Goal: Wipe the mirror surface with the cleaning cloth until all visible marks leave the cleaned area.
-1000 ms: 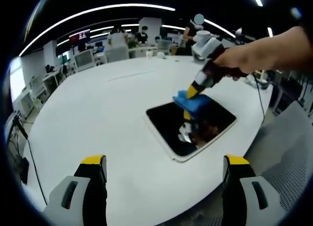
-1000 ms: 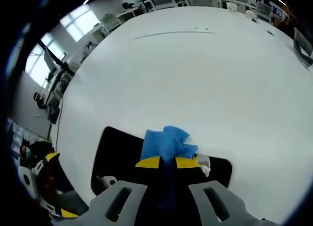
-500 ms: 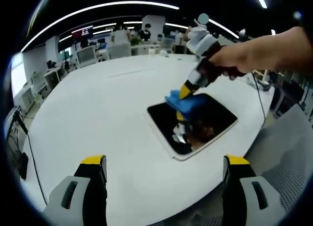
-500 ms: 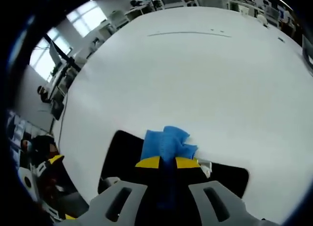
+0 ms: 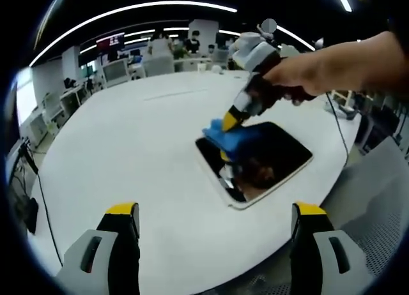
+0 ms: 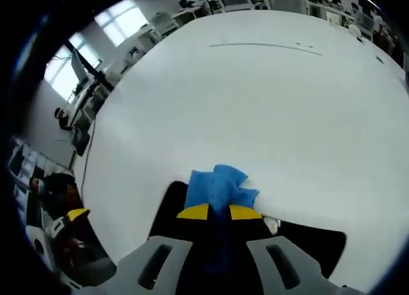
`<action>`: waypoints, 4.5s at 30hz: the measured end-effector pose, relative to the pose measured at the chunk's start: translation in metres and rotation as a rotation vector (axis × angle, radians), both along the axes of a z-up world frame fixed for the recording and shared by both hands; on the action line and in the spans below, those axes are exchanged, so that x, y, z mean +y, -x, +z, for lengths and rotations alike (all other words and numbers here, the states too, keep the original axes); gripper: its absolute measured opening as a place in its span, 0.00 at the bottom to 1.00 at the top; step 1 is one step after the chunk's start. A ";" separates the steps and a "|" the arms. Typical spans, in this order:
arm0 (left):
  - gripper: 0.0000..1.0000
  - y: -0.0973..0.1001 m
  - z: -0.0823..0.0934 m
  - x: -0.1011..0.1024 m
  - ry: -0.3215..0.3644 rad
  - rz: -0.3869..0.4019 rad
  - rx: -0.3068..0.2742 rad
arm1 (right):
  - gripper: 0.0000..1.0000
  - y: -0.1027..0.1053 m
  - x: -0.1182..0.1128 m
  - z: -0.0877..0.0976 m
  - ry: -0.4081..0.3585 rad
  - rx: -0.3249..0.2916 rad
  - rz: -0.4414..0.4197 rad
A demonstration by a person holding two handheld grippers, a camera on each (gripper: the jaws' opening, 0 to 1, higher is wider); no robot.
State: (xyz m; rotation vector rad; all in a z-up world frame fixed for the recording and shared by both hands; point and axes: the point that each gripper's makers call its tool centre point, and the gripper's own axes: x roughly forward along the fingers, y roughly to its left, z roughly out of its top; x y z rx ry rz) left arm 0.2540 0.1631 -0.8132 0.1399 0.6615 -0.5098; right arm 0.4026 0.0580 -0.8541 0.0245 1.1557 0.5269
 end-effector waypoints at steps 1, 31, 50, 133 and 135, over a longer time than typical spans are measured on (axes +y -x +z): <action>0.99 -0.001 0.000 0.000 -0.020 -0.013 -0.011 | 0.04 0.000 0.004 0.000 -0.003 0.000 0.005; 0.99 0.000 -0.007 0.001 -0.030 -0.019 0.016 | 0.04 0.004 0.034 0.002 -0.019 -0.044 0.077; 0.99 0.001 -0.007 0.005 -0.020 0.007 0.030 | 0.04 0.029 0.028 0.003 -0.036 -0.043 0.089; 0.99 0.002 -0.004 -0.001 0.018 0.010 0.036 | 0.03 0.066 -0.018 0.001 -0.095 -0.045 0.096; 0.99 0.001 -0.004 -0.001 0.019 0.010 0.034 | 0.03 0.066 -0.023 0.001 -0.099 -0.042 0.089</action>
